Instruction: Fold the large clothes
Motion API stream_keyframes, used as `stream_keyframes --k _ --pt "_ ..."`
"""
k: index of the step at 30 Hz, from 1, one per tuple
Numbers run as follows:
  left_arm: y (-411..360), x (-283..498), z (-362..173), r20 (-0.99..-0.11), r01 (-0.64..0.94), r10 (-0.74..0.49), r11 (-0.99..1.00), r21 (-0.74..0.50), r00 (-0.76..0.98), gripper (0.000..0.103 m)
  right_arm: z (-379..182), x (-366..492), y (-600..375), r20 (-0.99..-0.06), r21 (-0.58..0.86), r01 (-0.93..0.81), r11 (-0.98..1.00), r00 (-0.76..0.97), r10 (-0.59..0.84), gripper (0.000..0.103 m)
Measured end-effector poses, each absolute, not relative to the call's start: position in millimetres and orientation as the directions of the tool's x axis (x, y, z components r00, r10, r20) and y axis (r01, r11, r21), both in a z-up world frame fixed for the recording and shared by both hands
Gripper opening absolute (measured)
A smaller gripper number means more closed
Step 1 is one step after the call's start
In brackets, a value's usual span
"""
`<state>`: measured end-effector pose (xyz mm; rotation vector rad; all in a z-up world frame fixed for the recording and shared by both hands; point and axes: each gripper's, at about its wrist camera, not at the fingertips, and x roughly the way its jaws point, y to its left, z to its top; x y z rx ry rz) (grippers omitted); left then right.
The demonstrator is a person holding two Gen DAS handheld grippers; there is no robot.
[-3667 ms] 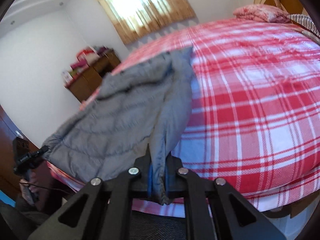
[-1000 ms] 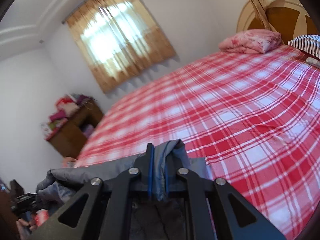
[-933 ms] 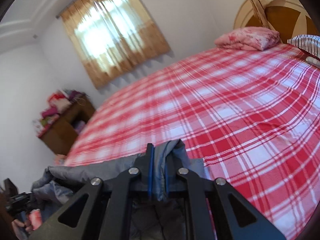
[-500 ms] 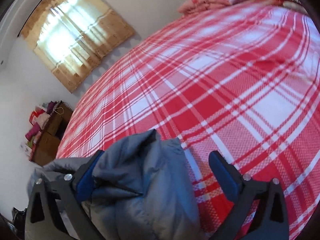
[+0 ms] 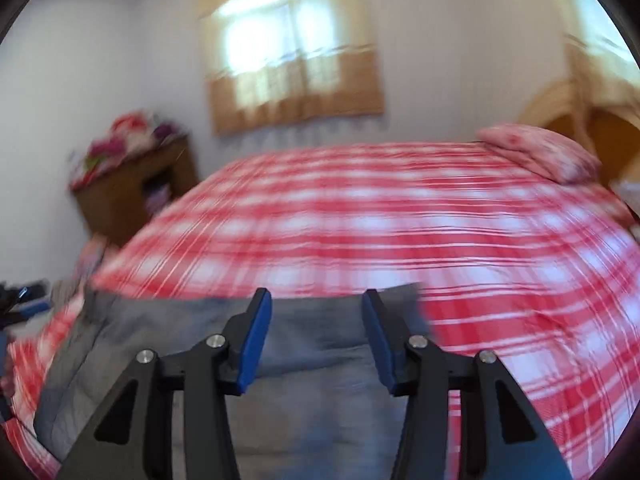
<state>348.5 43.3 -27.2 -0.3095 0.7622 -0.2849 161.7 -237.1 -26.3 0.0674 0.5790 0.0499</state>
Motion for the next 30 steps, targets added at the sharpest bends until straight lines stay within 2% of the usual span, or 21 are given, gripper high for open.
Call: stream_keyframes --k 2,5,7,12,15,19,23,30 --pt "9 370 -40 -0.67 0.167 -0.322 0.944 -0.286 0.669 0.091 -43 185 -212 -0.592 0.039 -0.053 0.998 0.803 0.066 0.051" --pt "-25 393 -77 -0.736 0.144 -0.194 0.981 -0.131 0.649 0.091 -82 216 -190 -0.679 -0.005 -0.045 0.999 0.733 0.03 0.041" --pt "-25 394 -93 -0.751 0.13 -0.181 0.983 -0.128 0.634 0.091 -104 226 -187 -0.705 -0.008 -0.034 0.999 0.709 0.019 0.04" --pt "-24 396 -116 -0.739 0.099 -0.168 0.986 -0.137 0.653 0.091 -123 226 -193 -0.702 0.02 -0.032 0.999 0.711 0.037 0.041" --pt "-27 393 -125 -0.704 0.085 -0.154 0.988 -0.131 0.693 0.091 -137 230 -191 -0.711 0.041 -0.03 0.999 0.701 0.05 0.041" --pt "-35 392 -131 -0.702 0.067 -0.102 0.995 -0.078 0.704 0.092 -144 240 -190 -0.739 0.052 -0.042 0.998 0.67 0.067 0.041" --pt "-34 400 -139 -0.723 0.058 -0.101 0.995 -0.084 0.684 0.093 -150 245 -193 -0.753 0.086 -0.04 0.995 0.652 0.092 0.041" --pt "-41 403 -146 -0.743 0.045 -0.052 0.999 -0.029 0.668 0.095 -146 249 -190 -0.78 0.066 -0.04 0.997 0.621 0.077 0.041"
